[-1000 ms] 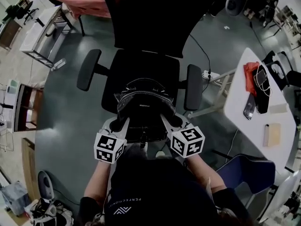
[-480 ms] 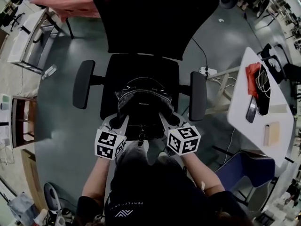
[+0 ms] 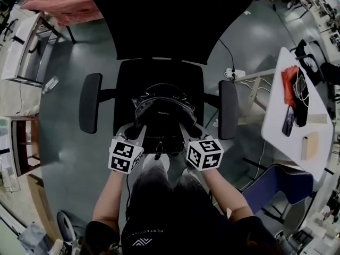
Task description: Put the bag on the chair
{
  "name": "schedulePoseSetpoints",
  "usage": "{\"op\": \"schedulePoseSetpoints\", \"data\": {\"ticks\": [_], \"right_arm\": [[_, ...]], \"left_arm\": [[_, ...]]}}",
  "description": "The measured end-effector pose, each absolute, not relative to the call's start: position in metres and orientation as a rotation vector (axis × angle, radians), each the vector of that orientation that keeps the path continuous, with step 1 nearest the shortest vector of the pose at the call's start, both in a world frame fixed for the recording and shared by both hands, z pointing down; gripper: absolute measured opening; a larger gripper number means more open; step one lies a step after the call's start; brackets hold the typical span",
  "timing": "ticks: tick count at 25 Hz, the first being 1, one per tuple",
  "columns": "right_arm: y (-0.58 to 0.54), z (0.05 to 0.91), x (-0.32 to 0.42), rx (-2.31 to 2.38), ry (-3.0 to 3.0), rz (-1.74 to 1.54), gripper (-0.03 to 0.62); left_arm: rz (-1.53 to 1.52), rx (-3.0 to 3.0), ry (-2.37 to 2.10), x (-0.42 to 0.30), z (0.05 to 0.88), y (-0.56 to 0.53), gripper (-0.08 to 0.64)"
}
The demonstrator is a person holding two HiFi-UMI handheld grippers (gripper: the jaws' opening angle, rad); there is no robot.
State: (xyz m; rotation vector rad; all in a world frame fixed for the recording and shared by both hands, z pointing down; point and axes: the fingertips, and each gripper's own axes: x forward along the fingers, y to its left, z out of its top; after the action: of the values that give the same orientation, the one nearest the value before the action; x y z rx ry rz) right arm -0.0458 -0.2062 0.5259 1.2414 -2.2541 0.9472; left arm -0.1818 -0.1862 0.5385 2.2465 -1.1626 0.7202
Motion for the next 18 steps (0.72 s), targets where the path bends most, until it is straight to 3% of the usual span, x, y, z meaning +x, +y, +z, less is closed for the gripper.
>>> {"op": "schedulePoseSetpoints", "data": {"ticks": [18], "right_arm": [[-0.246, 0.575, -0.048, 1.302, -2.175, 0.973, 0.049]], "left_arm": [[0.813, 2.205, -1.124, -0.187, 0.595, -0.238, 0.068]]}}
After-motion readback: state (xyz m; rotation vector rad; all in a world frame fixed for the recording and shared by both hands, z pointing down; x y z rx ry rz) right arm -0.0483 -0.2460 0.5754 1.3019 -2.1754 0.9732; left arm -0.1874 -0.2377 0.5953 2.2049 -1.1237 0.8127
